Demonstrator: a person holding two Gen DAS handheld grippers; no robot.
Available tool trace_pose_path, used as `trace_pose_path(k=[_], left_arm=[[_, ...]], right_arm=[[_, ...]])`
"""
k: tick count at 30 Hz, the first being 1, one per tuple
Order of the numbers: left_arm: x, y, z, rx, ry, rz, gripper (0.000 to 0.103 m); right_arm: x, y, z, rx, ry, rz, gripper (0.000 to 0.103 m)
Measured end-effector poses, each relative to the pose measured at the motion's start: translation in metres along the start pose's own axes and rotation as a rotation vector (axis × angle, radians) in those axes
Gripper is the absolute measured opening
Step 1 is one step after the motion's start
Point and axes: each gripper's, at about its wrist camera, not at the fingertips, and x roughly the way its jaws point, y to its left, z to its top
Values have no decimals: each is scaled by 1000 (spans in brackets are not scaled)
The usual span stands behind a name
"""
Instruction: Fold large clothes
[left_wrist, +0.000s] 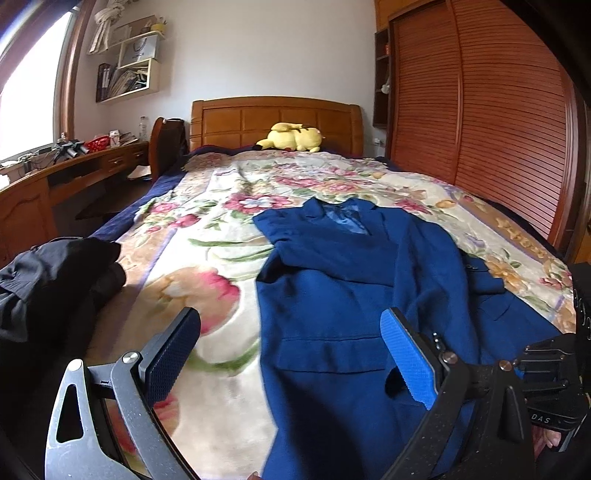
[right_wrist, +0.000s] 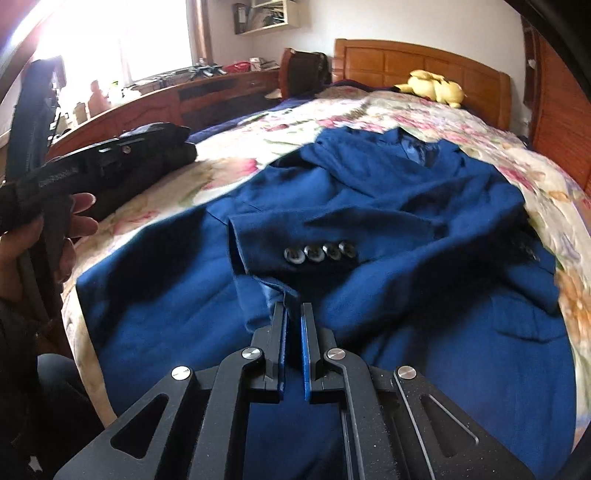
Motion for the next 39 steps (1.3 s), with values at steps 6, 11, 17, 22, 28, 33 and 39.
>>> trace_pose_path(k=[6,11,17,22,28,33,39], left_arm=[[5,-20,1,25,5,-25,98],[9,-31,-1,52,15,-28,98],[12,-33,-3,51,25,-22,98],[14,-35,-4,57,32,-18,98],[15,-37,-5,62,36,-21,98],[15,-40,-5,68,37,-28,98],[16,-49,-9,85,54,-47,98]], right_arm=[[-17,-4,-4,1,-5,-18,11],[-35,-2,-5,3,-42,-37,12],[-28,-13,3,30,-69,-110,48],[12,-30,17,105,-29,-165,50],[48,-37,29,133,35,-165,13],[39,-36,28,101,-5,-142,2],[11,-53,7,161,-33,-146,2]])
